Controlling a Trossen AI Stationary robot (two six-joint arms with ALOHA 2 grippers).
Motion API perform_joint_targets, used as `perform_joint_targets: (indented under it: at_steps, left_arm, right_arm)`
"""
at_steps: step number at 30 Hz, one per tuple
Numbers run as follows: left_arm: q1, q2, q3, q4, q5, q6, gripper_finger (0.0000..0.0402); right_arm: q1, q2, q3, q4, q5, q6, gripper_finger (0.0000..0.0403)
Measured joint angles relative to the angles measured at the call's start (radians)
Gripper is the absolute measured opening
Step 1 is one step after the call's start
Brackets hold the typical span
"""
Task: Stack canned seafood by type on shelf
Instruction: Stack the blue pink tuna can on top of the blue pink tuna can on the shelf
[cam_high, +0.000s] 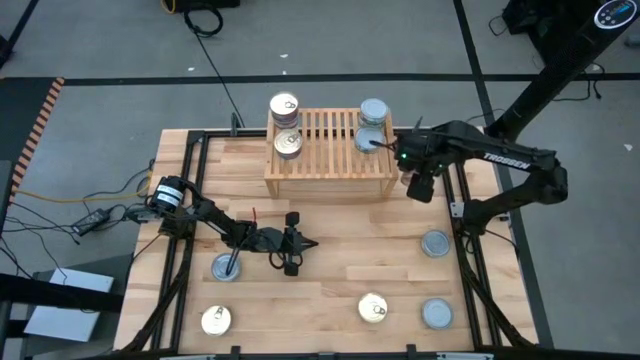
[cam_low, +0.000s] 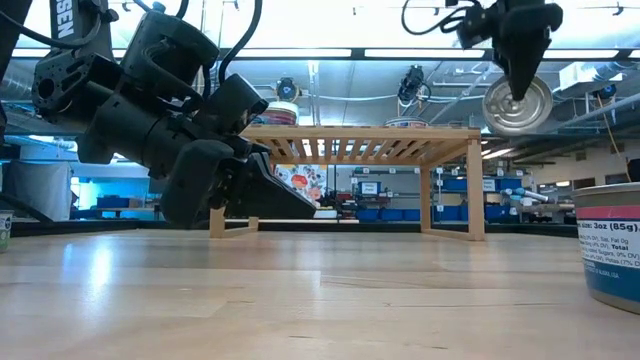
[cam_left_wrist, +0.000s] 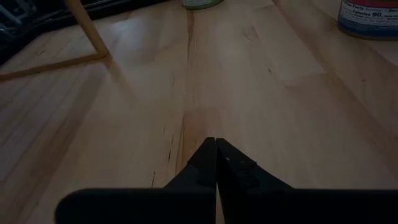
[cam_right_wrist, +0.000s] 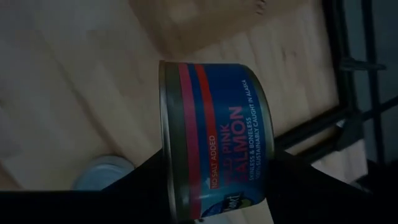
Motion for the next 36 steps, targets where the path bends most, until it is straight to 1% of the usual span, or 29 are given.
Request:
perform_joint_targets:
  at_steps: [8,16,20,23,26,29,31,36]
  left_arm:
    - [-0.001,0.000,0.000,-0.001,0.024,0.000,0.0005]
    - [-0.001,0.000,0.000,-0.001,0.024,0.000,0.0005]
    - [-0.001,0.000,0.000,0.004,0.024,0.000,0.0005]
    - [-0.001,0.000,0.000,0.009,0.024,0.000,0.0005]
    - [-0.002,0.000,0.000,0.015,0.024,0.000,0.0005]
    - [-0.002,0.000,0.000,0.015,0.024,0.000,0.0005]
    - [-0.002,0.000,0.000,0.015,0.024,0.000,0.0005]
    - [-0.002,0.000,0.000,0.015,0.024,0.005,0.0005]
  right_arm:
    - [0.134,0.000,0.028,0.000,-0.062,0.122,0.0195]
    - [0.294,0.000,0.040,0.004,-0.071,0.269,0.0195]
    - [0.347,0.000,0.040,0.064,-0.092,0.344,0.0195]
    - [0.368,0.002,0.040,0.141,-0.097,0.366,0.0195]
    - [0.374,0.004,0.040,0.283,-0.120,0.368,0.0195]
    - [0.352,0.004,0.040,0.433,-0.150,0.402,0.0195]
    - [0.333,0.010,0.040,0.523,-0.152,0.439,0.0195]
    - [0.271,0.065,0.039,0.724,-0.163,0.498,0.0195]
